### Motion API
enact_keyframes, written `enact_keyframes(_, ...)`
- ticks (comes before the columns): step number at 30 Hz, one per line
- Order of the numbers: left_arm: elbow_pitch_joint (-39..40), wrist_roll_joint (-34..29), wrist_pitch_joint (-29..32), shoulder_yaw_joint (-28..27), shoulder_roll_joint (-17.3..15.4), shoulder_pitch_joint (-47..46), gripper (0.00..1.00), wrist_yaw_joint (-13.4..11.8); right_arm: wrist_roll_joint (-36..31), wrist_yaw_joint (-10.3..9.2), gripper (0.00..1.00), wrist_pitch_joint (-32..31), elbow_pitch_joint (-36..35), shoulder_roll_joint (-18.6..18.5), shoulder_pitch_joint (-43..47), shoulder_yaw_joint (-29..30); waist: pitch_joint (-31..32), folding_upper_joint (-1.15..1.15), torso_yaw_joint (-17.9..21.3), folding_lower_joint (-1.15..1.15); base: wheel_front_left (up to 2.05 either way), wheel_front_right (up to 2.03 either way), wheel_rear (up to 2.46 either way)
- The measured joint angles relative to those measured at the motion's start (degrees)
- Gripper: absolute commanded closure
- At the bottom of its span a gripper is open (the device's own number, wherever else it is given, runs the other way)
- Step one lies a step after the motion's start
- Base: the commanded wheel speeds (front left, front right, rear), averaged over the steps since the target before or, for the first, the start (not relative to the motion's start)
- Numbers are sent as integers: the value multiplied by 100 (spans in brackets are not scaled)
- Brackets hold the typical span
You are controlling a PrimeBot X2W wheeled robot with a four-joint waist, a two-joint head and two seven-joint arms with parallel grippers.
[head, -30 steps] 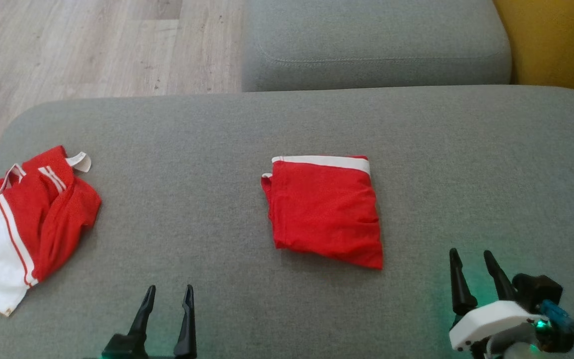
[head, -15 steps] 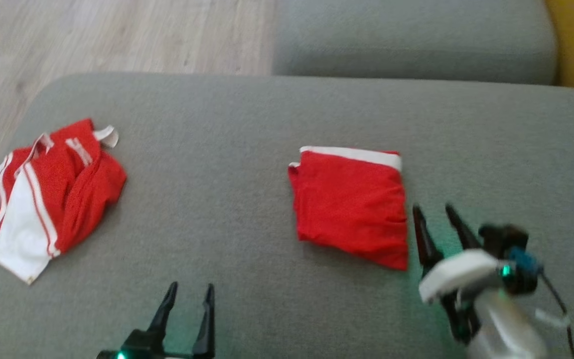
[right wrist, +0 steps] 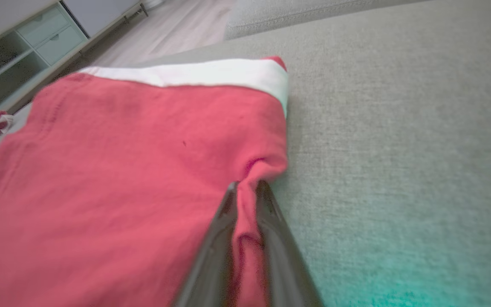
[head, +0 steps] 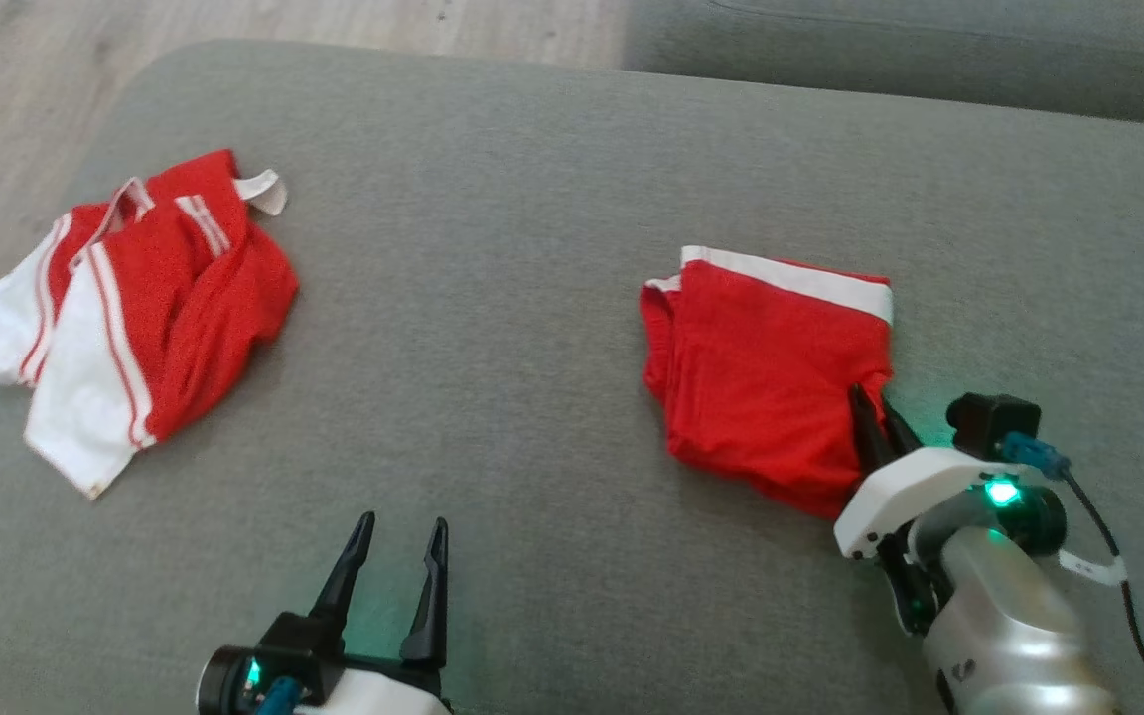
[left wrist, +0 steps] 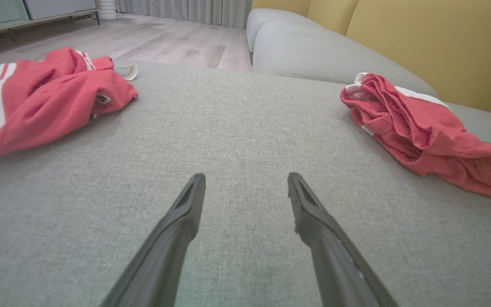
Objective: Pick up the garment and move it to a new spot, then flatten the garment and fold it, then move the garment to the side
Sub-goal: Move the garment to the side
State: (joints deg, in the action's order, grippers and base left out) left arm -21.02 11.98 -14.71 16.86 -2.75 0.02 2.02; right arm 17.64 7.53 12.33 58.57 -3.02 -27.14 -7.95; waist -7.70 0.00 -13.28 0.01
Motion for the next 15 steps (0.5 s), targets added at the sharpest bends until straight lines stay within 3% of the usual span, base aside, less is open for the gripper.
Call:
enact_keyframes(7,68,13,0,0,-1,-40,0,9,282,1,100,187,-18,26,-9,-331,39,0,655,-1,0,0,0)
enact_keyframes(11,65,13,0,23,-2,-270,0,54,488,0,100,188,-216,15,195,-798,89,0,1476,-1,0,0,0)
enact_keyframes(12,65,13,0,23,-2,-270,0,54,488,0,100,188,-216,15,195,-798,89,0,1476,-1,0,0,0)
enact_keyframes(14,57,13,0,102,-2,-450,0,102,699,0,100,188,-434,14,353,-1070,100,0,2052,-1,0,0,0)
enact_keyframes(15,57,13,0,102,-2,-450,0,102,699,0,100,188,-434,14,353,-1070,100,0,2052,-1,0,0,0)
